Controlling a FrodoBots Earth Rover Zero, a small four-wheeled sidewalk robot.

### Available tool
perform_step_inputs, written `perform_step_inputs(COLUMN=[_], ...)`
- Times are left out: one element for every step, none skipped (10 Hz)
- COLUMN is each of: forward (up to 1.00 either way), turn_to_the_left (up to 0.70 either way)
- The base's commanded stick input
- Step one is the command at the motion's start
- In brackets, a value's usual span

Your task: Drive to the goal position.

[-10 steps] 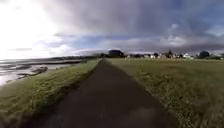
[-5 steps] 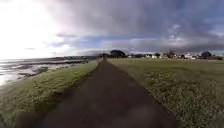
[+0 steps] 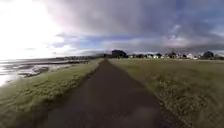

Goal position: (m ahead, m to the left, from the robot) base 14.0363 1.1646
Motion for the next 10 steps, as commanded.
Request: perform_step_inputs(forward=[0.7, 0.7, 0.7, 0.7, 0.7, 0.7, 0.7, 0.7, 0.7, 0.7], turn_to_the_left=[0.0, 0.0, 0.0, 0.0, 0.0, 0.0, 0.0, 0.0, 0.0, 0.0])
